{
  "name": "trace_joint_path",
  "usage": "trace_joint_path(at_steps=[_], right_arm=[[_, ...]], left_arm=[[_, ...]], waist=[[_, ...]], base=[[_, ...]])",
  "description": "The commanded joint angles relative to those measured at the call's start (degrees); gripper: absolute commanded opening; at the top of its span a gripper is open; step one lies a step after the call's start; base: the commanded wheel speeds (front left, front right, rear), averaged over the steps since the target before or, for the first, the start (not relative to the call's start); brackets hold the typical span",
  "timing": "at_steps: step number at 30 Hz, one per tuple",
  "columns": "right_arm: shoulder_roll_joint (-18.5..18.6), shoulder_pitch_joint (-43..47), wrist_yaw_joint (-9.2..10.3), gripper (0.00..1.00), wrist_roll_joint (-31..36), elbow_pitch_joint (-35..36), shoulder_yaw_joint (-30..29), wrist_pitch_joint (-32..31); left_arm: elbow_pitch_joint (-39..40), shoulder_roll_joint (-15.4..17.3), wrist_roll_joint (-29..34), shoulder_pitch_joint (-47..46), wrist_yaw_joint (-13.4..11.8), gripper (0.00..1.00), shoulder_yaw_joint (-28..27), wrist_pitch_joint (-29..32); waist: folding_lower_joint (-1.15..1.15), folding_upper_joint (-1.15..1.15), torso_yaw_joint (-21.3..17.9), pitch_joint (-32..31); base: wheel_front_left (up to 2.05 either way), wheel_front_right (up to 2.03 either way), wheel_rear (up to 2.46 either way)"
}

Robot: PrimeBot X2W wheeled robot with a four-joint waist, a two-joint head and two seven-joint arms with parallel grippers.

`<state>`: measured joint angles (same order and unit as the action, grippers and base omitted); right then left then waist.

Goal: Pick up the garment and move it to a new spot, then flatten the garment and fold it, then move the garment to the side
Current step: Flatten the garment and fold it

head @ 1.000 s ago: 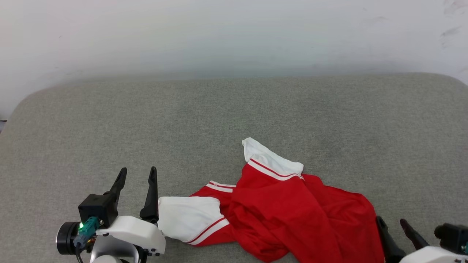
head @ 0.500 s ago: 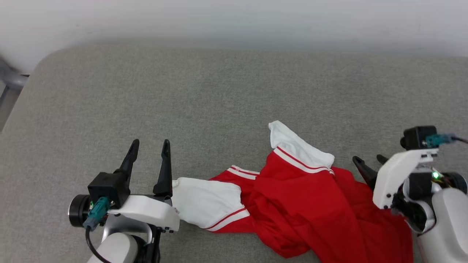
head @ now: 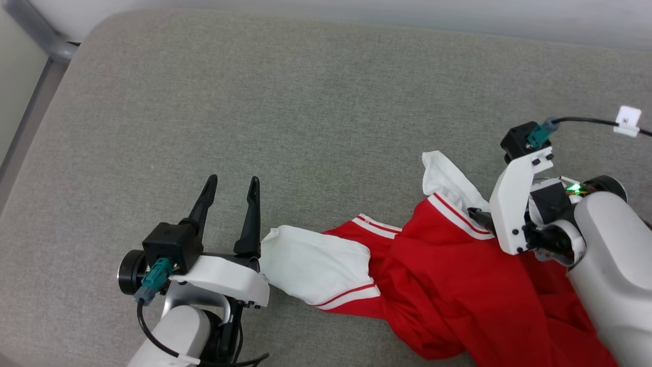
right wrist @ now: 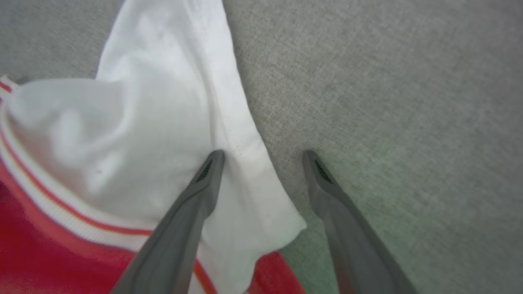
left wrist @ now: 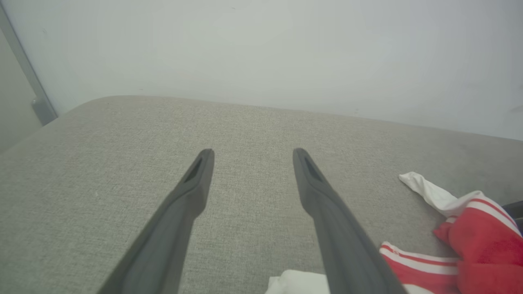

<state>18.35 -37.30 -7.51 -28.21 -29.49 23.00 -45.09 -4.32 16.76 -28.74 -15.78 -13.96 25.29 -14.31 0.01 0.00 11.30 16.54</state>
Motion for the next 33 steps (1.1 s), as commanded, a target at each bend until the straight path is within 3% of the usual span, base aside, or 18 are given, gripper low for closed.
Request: trace_joint_path(at_steps=[1, 3, 4, 5, 6, 10, 17, 24, 27, 33], right_arm=[[0.24, 0.27, 0.04, 1.00, -0.39, -2.61, 2.10, -2.52], [0.02, 0.93, 0.03, 1.00, -1.59, -5.39, 3.88, -5.87], [-0.31, 1.46, 0.02, 0.56, -2.50, -6.53, 4.66, -7.77], [-0.47, 1.60, 0.01, 0.32, -3.32, -7.05, 5.22, -8.67], [-0.52, 1.48, -0.04, 0.00, -3.81, -7.19, 5.42, -8.94], [0.17, -0.74, 0.00, 0.00, -4.26, -5.58, 4.87, -5.44], [2.63, -1.84, 0.06, 0.00, -3.00, 0.22, -1.11, 3.18], [5.92, 6.69, 0.06, 0.00, 0.72, 8.16, -15.21, 4.73], [4.67, 13.43, 0.06, 0.00, 2.89, 11.66, -23.97, 4.05], [-2.48, 26.67, 0.04, 0.00, 6.25, 16.27, -37.50, 3.00]], left_arm=[[-0.47, -0.30, 0.23, -0.75, 0.29, 1.00, -0.13, -0.36], [-0.94, -0.54, 0.29, -1.00, 0.57, 1.00, -0.27, -0.55], [-1.17, -0.67, 0.30, -1.01, 0.69, 1.00, -0.31, -0.55], [-1.39, -0.78, 0.32, -0.99, 0.70, 1.00, -0.37, -0.57], [-1.59, -0.88, 0.36, -0.95, 0.77, 1.00, -0.47, -0.63], [-2.19, -1.03, 0.26, 0.02, 0.80, 1.00, -1.02, -0.74], [-2.39, -0.35, 0.14, 1.55, 0.82, 1.00, -1.53, -0.82], [-1.64, 0.61, 0.19, 2.70, 0.35, 1.00, -1.51, -0.18], [-1.10, 1.12, 0.32, 3.09, -0.02, 1.00, -1.43, 0.32], [-0.16, 1.93, 0.32, 3.58, -0.39, 1.00, -1.33, 1.16]], waist=[[-0.01, 0.00, 0.57, 0.55], [-0.01, 0.00, 0.79, 0.62], [-0.01, 0.00, 0.89, 0.60], [-0.01, 0.00, 0.97, 0.58], [-0.01, 0.00, 0.99, 0.56], [-0.01, 0.00, 0.40, -0.16], [-0.01, 0.00, -2.39, -2.84], [-0.01, 0.00, -6.31, -4.94], [-0.01, 0.00, -7.66, -5.35], [-0.01, 0.00, -9.27, -5.88]], base=[[0.00, 0.00, 0.00], [0.00, 0.00, 0.00], [0.00, 0.00, 0.00], [0.00, 0.00, 0.00], [0.00, 0.00, 0.00], [0.00, 0.00, 0.00], [0.00, 0.00, 0.00], [0.00, 0.00, 0.00], [0.00, 0.00, 0.00], [0.00, 0.00, 0.00]])
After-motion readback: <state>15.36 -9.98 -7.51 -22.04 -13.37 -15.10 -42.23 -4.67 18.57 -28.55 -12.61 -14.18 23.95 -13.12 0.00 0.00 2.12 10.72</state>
